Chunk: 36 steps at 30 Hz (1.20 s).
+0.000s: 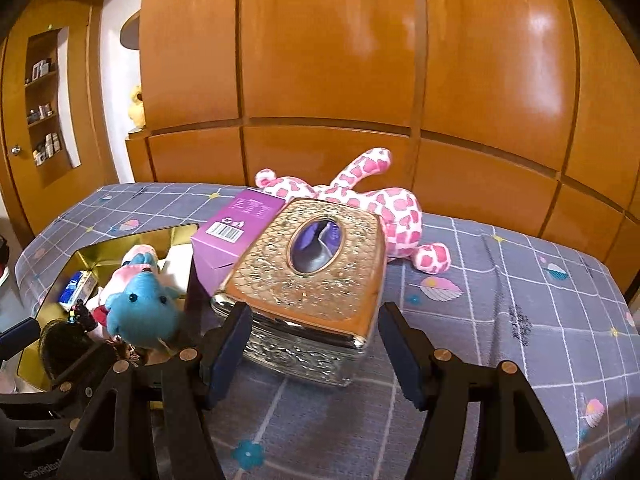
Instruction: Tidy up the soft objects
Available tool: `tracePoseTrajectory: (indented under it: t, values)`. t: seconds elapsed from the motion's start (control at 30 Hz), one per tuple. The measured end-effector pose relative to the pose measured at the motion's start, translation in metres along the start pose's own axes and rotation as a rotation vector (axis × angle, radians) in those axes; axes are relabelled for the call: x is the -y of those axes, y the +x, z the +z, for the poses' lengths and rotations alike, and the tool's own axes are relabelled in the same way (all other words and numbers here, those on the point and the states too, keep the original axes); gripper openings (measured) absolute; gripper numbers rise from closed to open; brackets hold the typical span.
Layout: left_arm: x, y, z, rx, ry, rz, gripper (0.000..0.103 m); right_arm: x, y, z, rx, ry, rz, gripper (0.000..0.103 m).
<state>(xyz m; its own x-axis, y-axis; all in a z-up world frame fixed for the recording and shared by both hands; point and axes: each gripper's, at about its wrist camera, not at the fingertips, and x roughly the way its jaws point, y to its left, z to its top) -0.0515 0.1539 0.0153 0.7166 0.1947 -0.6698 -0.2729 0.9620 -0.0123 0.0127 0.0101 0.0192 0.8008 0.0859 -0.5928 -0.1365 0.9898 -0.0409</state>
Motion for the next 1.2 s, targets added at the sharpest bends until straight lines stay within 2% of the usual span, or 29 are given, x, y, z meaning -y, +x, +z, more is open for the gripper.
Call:
tracePoseTrajectory:
  t: [1.2]
  values:
    - [-0.0041,0.0045,-0.0021,-0.023,-0.015,-0.006,0.103,-0.0019,0.0,-0.0017,-0.011,-0.004,0.005,0.066]
